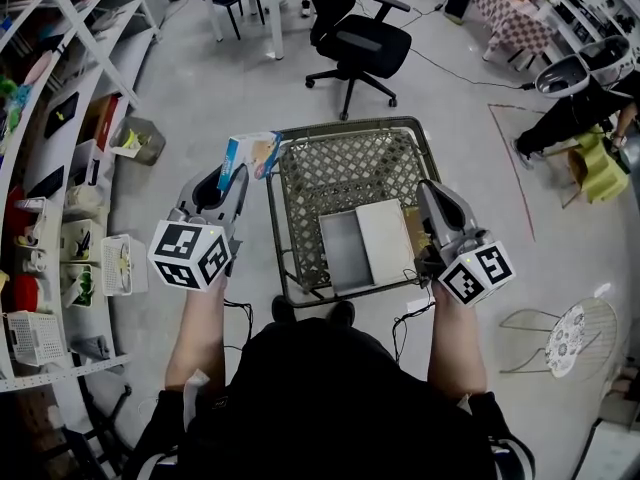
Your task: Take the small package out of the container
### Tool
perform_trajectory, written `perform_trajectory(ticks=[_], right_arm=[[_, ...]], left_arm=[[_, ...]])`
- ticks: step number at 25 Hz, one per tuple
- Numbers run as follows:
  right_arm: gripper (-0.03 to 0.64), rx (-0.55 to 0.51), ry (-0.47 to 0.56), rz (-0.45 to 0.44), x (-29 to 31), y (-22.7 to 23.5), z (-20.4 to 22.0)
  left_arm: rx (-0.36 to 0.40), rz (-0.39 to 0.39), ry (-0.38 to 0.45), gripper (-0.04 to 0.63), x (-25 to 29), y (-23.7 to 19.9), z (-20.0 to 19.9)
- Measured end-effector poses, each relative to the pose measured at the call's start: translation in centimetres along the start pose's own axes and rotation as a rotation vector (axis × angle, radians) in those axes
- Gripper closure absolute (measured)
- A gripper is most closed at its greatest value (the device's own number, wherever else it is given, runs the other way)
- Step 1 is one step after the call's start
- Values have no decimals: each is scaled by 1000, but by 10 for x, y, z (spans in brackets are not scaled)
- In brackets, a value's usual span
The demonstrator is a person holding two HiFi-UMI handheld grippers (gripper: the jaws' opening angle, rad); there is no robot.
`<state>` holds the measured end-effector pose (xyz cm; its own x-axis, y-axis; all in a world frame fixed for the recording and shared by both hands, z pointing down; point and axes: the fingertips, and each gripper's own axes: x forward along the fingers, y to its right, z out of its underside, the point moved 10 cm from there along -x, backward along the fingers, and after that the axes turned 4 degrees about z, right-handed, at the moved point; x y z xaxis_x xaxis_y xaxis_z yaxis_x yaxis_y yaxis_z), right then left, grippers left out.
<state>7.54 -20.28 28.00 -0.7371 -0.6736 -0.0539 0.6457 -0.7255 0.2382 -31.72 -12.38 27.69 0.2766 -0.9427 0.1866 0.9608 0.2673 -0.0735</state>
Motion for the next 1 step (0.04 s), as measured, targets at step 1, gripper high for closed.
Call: perform_trajectory(ticks=[1], right_arm=[[609,6,-3,1,-1,0,2]], left_arm=[[0,3,-2,506,0,1,1]])
